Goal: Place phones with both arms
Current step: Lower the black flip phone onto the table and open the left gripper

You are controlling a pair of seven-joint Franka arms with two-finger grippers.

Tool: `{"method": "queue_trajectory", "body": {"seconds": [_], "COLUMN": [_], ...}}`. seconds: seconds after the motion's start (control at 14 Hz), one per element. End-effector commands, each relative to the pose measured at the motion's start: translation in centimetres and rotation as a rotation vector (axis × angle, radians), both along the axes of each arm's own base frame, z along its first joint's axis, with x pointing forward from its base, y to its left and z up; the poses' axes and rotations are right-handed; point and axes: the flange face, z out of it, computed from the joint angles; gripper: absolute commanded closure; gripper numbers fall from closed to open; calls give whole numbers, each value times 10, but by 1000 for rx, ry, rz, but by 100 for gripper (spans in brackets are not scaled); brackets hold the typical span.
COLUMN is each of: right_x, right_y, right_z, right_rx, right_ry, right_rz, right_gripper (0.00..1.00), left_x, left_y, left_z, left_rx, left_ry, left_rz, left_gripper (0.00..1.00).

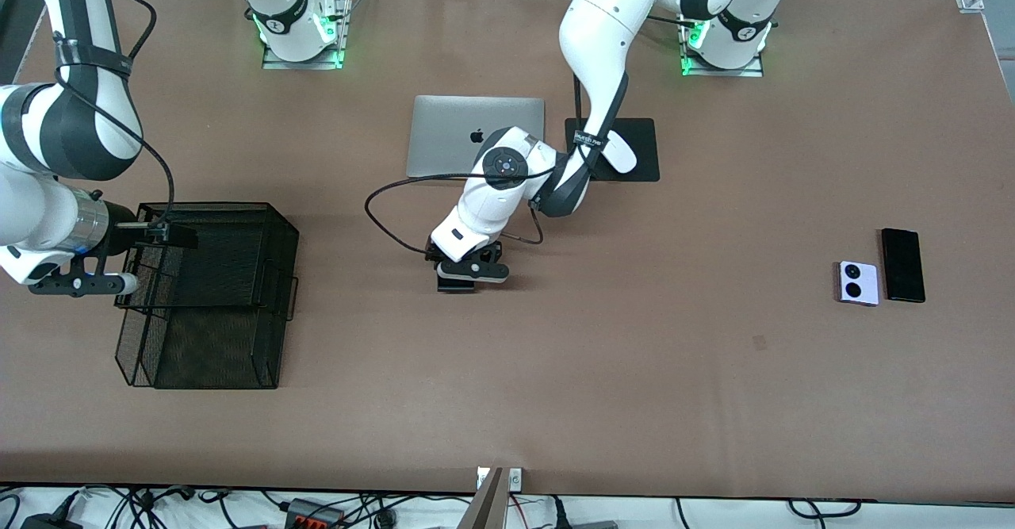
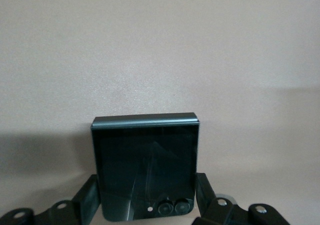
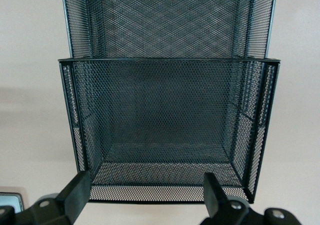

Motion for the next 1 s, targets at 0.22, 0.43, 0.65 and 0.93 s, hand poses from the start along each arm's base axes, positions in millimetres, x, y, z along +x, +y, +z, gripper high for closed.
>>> {"method": "queue_trajectory", "body": {"seconds": [0.22,0.43,0.65,0.93], "right_x": [2,1,2,5], "right_y": [11,11,13,55], "right_z": [6,6,7,18], "right_rx": [-8,-3,-2,-6], "right_ry": [-6,-5,-7,-34], "right_rz": [8,1,20,80], "right_gripper": [0,0,0,0], "left_x": [6,36,55,98], "left_y": [0,34,77,195], "left_z": [13,38,66,125], "left_rx": [14,35,92,54], "left_ry": [-10,16,80,186], "left_rz": [-21,7,-57,-142], "left_gripper": [0,0,0,0]}}
